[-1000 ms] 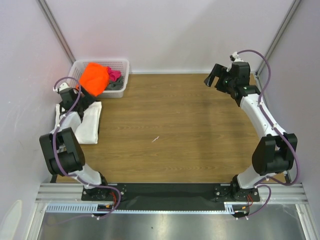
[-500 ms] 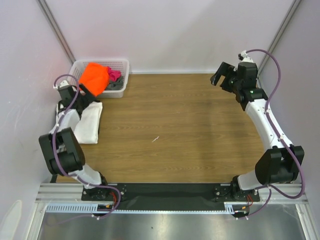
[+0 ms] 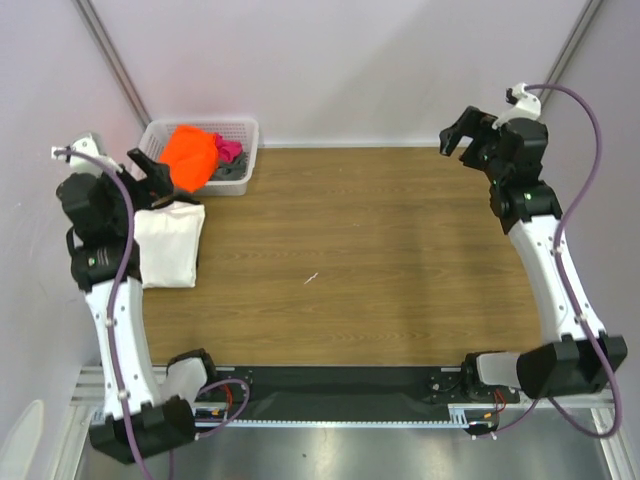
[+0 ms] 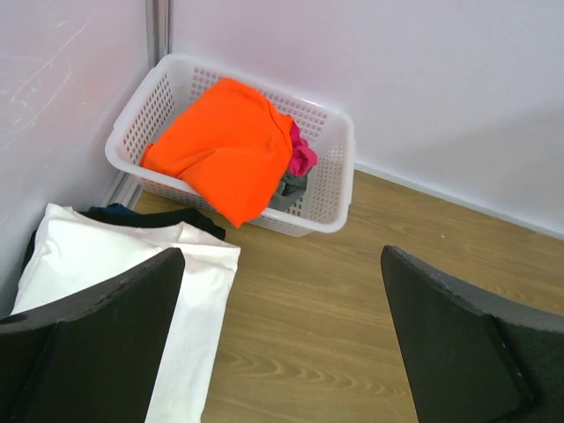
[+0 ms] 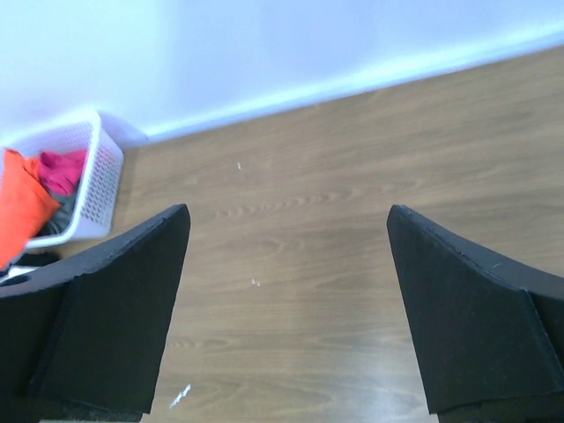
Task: Fold and stack the t-shirts
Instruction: Neatly place the folded tshirt to the corner
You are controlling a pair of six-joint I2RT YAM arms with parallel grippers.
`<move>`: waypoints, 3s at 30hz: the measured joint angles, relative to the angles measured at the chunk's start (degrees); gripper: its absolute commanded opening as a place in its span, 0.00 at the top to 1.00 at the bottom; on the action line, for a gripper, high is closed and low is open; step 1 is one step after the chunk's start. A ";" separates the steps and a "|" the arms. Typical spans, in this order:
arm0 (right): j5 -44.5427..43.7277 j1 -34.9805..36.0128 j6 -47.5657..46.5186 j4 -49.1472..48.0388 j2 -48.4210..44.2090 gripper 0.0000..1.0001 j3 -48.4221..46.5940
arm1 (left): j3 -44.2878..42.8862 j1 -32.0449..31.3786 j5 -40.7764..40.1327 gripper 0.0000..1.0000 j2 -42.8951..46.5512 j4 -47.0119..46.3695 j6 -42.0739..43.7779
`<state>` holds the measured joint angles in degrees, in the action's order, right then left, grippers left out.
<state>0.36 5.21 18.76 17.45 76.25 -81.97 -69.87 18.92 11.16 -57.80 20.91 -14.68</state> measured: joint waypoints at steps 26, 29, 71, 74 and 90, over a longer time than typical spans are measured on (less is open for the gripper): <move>-1.18 0.72 13.73 -2.62 -30.99 0.00 47.54 | 38.69 -14.58 -7.48 0.00 38.16 1.42 -14.05; -1.09 0.72 14.32 -2.32 -32.24 0.00 48.59 | 39.17 -14.97 -9.01 0.00 38.34 2.21 -15.23; 0.39 0.94 13.66 -1.25 -38.38 0.00 49.33 | 40.89 -18.16 -12.72 0.00 40.63 2.86 -18.16; 0.42 0.94 13.60 -1.20 -38.45 0.00 49.33 | 40.94 -18.16 -12.72 0.00 40.63 2.86 -18.32; 0.59 0.94 13.55 -0.92 -38.73 0.00 49.33 | 40.94 -18.16 -12.76 0.00 40.63 2.86 -18.34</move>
<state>0.95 6.15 32.32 16.53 37.52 -32.64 -28.93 0.75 -1.61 -17.17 23.77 -33.01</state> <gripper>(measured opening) 0.995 0.996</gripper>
